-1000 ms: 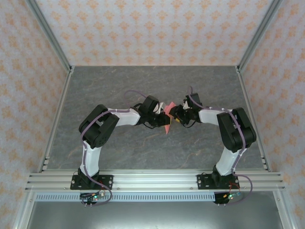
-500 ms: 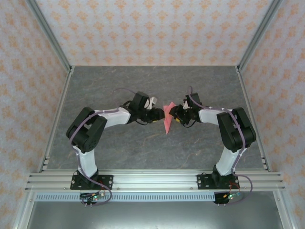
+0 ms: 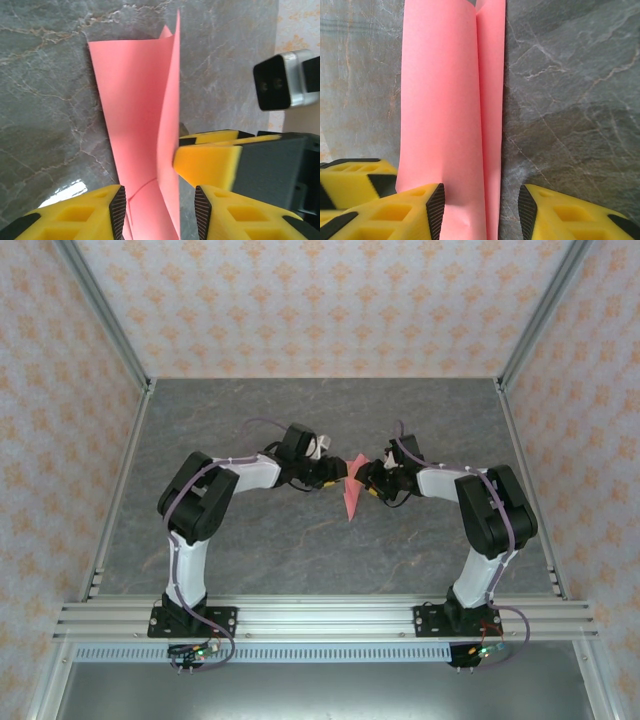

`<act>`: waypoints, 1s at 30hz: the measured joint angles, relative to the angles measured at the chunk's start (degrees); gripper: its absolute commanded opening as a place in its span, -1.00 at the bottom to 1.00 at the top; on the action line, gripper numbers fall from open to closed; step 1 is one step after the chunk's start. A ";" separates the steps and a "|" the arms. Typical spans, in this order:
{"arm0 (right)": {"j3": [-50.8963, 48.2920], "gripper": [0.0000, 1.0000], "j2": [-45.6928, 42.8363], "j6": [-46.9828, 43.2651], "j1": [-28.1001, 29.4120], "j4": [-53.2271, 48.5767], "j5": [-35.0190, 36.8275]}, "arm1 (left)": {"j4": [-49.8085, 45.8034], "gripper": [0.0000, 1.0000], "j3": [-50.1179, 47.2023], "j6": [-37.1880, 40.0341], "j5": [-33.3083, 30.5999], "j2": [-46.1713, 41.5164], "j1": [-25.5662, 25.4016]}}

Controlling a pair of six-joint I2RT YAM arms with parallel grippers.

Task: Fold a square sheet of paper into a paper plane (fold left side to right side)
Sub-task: Fold the wing for the fifth time at the center of the table.

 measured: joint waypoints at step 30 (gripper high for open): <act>0.76 0.29 -0.87 -1.60 -0.46 -1.29 -0.42 | -3.85 -1.00 5.55 2.03 2.67 3.67 0.00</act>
